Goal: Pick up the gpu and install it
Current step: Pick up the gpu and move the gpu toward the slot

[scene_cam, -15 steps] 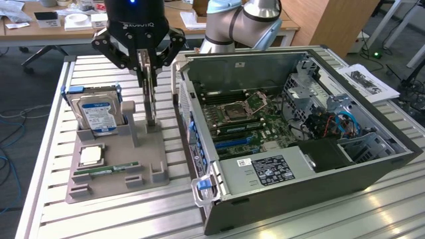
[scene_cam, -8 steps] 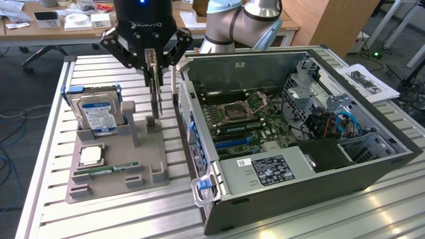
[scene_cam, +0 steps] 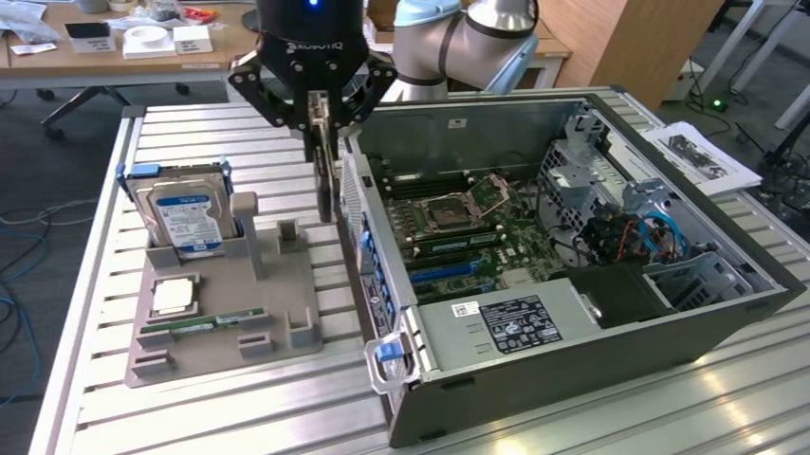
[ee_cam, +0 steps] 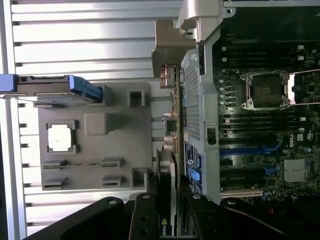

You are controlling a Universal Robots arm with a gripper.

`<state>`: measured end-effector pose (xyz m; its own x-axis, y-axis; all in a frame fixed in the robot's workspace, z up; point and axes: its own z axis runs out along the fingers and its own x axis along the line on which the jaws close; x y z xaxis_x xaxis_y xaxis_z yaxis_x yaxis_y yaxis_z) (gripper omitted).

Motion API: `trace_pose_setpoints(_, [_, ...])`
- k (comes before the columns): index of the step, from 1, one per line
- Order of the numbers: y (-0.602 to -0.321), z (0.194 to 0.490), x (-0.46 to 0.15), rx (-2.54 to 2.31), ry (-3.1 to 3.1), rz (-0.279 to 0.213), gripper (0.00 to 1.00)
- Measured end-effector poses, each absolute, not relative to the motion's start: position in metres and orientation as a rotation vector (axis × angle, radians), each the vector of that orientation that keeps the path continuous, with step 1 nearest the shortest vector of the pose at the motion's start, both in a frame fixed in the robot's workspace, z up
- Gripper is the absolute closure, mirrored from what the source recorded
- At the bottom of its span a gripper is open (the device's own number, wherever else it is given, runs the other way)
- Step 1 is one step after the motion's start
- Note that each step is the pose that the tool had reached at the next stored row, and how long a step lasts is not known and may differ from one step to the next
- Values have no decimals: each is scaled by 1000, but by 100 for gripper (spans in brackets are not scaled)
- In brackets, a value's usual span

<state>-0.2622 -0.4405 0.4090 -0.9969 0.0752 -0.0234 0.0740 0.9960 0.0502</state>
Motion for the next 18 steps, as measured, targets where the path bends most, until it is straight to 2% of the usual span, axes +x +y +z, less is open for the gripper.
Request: trace_pose_setpoints(18, [-440, 409, -200, 116, 3113, 77, 73])
